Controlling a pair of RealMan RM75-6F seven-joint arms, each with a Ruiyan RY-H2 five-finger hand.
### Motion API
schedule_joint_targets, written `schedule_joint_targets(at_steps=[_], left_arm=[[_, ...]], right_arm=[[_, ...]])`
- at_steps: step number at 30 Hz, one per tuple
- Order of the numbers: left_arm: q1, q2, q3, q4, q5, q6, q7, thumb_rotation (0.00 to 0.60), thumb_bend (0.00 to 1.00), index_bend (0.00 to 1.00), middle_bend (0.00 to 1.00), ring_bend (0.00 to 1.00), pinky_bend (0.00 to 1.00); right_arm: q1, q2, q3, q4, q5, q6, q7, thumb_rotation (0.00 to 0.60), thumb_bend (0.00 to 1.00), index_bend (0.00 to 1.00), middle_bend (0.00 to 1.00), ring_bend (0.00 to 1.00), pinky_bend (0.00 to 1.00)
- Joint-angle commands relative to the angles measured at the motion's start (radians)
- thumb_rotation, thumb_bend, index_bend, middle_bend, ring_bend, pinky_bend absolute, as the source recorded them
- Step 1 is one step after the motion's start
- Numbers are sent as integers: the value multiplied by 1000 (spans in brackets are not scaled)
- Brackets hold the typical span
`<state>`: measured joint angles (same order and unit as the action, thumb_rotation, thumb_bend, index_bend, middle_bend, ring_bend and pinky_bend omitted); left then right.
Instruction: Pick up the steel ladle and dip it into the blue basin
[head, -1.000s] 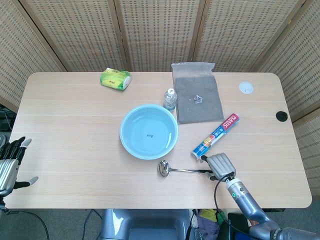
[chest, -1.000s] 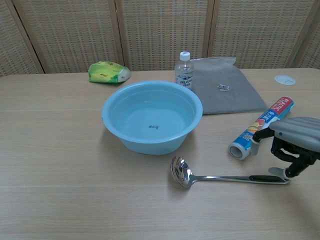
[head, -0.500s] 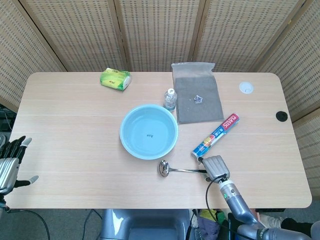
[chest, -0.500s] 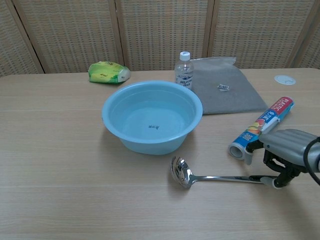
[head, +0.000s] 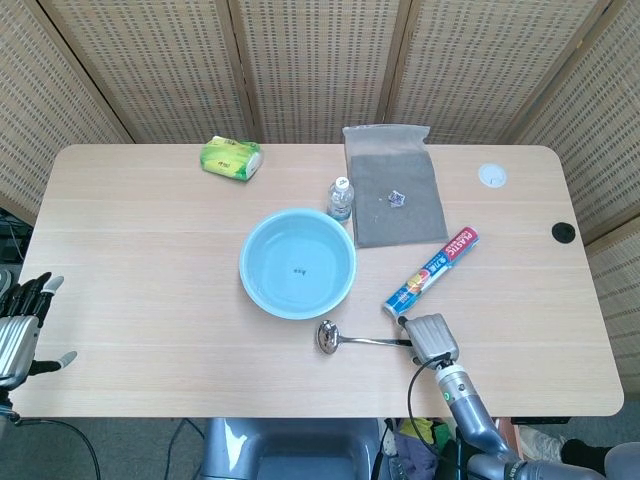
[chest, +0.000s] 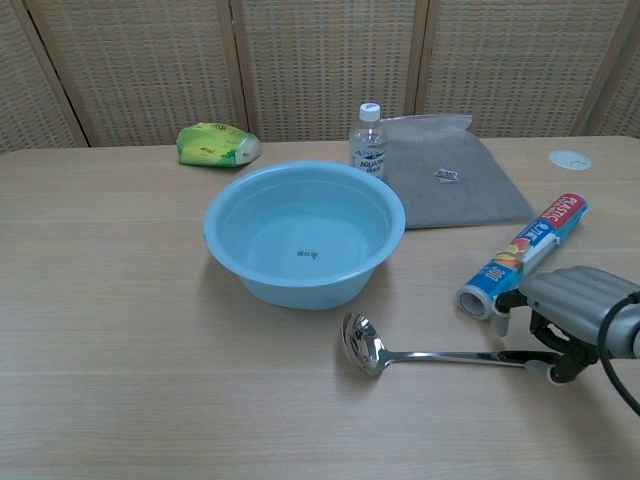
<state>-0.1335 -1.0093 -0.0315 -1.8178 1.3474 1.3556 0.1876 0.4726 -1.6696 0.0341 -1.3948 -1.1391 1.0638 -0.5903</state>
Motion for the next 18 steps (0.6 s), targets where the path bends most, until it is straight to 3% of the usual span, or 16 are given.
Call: schedule_joint_targets(at_steps=[1, 18], left_arm=[[0, 0, 0, -1, 0, 1, 0, 600, 0, 0, 0, 0, 0], [1, -2, 1, -1, 1, 5, 5, 600, 0, 0, 0, 0, 0]], right_arm=[[-7, -8, -10, 18, -16, 13, 3, 600, 349, 399, 875, 918, 1000], [-24, -67, -30, 73, -92, 41, 27, 600, 349, 399, 882, 918, 1000]])
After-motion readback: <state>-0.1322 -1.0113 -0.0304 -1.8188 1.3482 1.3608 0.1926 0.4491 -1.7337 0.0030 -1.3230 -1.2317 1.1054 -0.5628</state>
